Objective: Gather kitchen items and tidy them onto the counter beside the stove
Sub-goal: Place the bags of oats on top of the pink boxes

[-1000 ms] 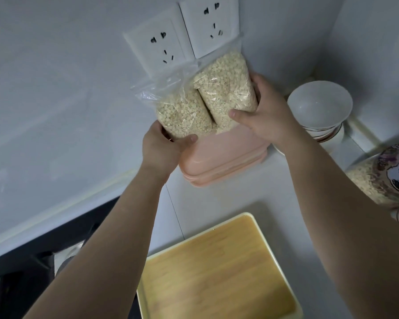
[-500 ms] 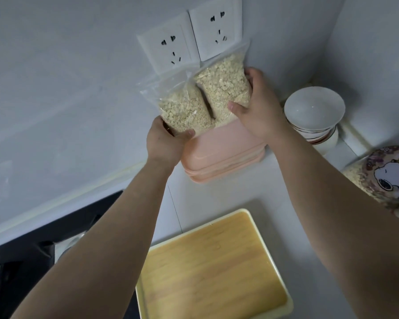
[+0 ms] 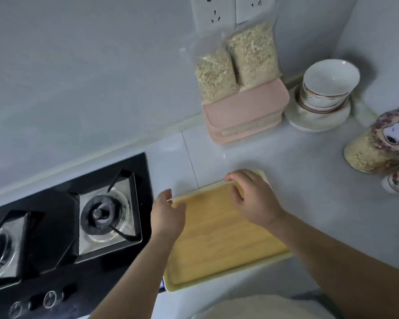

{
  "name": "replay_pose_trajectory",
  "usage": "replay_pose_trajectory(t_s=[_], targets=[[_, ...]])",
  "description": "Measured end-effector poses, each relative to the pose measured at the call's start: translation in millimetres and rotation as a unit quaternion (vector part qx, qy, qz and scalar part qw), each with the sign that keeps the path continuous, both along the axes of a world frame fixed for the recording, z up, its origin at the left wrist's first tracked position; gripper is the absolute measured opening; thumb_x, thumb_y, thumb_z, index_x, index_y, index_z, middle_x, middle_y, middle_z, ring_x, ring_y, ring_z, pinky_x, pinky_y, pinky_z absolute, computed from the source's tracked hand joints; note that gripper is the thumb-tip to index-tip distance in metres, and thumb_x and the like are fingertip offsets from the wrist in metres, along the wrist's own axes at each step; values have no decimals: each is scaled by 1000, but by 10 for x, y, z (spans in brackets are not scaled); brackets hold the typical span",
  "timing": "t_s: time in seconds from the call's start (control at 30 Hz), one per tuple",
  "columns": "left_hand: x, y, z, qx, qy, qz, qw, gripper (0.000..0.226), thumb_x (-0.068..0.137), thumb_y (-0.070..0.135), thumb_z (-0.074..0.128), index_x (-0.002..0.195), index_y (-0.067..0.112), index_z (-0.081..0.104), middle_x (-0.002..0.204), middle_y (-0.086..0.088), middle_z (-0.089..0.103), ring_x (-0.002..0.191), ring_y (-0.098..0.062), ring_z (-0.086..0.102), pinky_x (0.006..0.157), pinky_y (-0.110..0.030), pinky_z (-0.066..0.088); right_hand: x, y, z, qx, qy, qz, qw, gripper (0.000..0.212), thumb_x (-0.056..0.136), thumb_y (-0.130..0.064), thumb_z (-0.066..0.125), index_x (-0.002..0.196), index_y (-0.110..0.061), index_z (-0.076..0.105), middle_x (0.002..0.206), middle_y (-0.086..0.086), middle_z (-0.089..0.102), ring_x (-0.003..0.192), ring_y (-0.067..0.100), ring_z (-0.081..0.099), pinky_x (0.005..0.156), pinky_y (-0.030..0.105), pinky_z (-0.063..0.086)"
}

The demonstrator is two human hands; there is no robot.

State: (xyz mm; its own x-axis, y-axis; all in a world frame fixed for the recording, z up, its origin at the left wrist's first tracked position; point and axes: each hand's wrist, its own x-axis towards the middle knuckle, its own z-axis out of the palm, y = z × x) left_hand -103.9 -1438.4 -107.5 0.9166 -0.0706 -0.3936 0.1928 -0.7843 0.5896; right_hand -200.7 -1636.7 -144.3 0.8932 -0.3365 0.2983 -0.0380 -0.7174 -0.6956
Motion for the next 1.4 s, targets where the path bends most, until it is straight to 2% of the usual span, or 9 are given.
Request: replay_pose_trajectory(t_s=[0.2, 0.33, 0.47, 0.67, 0.87, 1.03, 1.13, 1.27, 1.4], targets=[[-491, 525, -179, 53, 24, -154, 986, 52, 98, 20, 56, 147, 22, 42, 148, 1, 45, 121, -16, 55, 90, -20, 40, -315, 597, -265, -14, 139, -35, 990, 32, 84, -2, 60, 113, -14, 68, 108, 5, 67, 97, 25, 63, 75, 30, 48], [-673, 794, -268, 50, 18, -245, 968, 50, 98, 20, 53, 147, 22, 41, 152, 4, 39, 124, -18, 52, 93, -20, 38, -510, 984, -234, -33, 162, -9, 986, 31, 85, -2, 59, 114, -12, 66, 108, 5, 65, 94, 25, 62, 73, 26, 43], [-798, 1044, -416, 44, 32, -306, 950, 54, 98, 18, 52, 149, 26, 38, 154, 4, 35, 135, -19, 43, 106, -26, 37, -748, 1287, -209, -74, 204, -17, 976, 26, 91, -12, 57, 116, -15, 64, 113, -1, 62, 94, 18, 60, 76, 30, 52], [-1013, 1259, -523, 108, 4, -411, 905, 54, 97, 11, 45, 149, 24, 37, 162, 7, 17, 146, -18, 26, 113, -29, 31, -1146, 1491, -234, -90, 341, 0, 936, 24, 100, -26, 45, 92, -15, 65, 88, -1, 57, 87, 22, 56, 72, 36, 49], [-1188, 1226, -541, 114, -16, -405, 907, 60, 94, 5, 44, 151, 24, 35, 165, 3, 12, 152, -16, 10, 120, -36, 24, -1304, 1420, -144, -99, 354, 3, 930, 29, 103, -26, 42, 90, -13, 64, 86, 3, 53, 83, 24, 53, 71, 38, 49], [-1347, 1050, -514, 131, -14, -389, 912, 48, 103, 25, 37, 150, 21, 37, 166, -1, 13, 153, -19, 4, 123, -37, 16, -1470, 1233, -121, -129, 356, -25, 925, 25, 101, -18, 40, 81, -14, 54, 80, 2, 43, 78, 23, 45, 61, 32, 35], [-1478, 931, -495, 142, -11, -388, 911, 48, 104, 30, 36, 152, 21, 35, 166, -1, 13, 153, -21, 3, 122, -38, 16, -1539, 1097, -148, -134, 358, -31, 923, 28, 103, -21, 39, 93, -11, 63, 87, 3, 48, 85, 24, 48, 67, 34, 42], [-1556, 866, -394, 125, -5, -349, 929, 50, 103, 31, 40, 152, 20, 34, 165, -1, 16, 152, -21, 11, 122, -36, 19, -1532, 1068, -111, -114, 341, -40, 932, 24, 103, -21, 42, 99, -11, 63, 93, 1, 48, 94, 24, 50, 74, 35, 43], [-1655, 1035, -19, 47, -40, -221, 973, 46, 102, 29, 47, 147, 19, 42, 158, 1, 31, 143, -20, 33, 113, -32, 32, -1360, 1292, 38, -61, 239, -35, 968, 18, 99, -20, 51, 101, -9, 65, 99, 8, 60, 96, 29, 54, 80, 39, 45]])
